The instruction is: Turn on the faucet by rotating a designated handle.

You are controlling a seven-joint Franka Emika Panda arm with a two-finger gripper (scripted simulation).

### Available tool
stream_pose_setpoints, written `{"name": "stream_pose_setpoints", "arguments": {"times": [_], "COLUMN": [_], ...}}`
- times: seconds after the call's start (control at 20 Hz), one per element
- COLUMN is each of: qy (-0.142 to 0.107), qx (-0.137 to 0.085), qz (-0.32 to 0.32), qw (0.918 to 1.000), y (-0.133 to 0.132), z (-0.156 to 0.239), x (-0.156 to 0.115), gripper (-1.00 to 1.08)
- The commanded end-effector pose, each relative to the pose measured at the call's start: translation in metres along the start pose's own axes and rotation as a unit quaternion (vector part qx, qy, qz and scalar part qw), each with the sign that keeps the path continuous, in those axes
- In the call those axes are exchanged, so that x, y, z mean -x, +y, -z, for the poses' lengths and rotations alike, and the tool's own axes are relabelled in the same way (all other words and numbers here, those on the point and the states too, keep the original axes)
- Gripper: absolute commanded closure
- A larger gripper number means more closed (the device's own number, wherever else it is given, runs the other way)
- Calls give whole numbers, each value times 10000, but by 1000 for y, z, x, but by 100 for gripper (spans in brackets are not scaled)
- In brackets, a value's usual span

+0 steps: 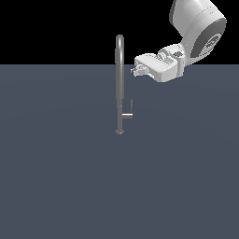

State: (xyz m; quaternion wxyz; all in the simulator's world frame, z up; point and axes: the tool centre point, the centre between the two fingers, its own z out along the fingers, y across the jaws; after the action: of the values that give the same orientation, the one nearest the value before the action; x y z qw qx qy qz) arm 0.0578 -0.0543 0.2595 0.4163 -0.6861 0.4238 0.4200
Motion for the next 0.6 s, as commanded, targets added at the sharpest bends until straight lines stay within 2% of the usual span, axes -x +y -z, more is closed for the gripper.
{"name": "stream_pose_setpoints", "arguments": {"times": [0.0, 0.3, 0.55], "qy": [-283, -846, -1169], "qx": [-274, -835, -1159], "qz": [-262, -801, -1113], "qw": [9989, 9897, 9801], "y": [-3, -7, -7], "z": [-3, -14, -24], "x": [-23, -69, -95], "gripper": [108, 108, 108]}}
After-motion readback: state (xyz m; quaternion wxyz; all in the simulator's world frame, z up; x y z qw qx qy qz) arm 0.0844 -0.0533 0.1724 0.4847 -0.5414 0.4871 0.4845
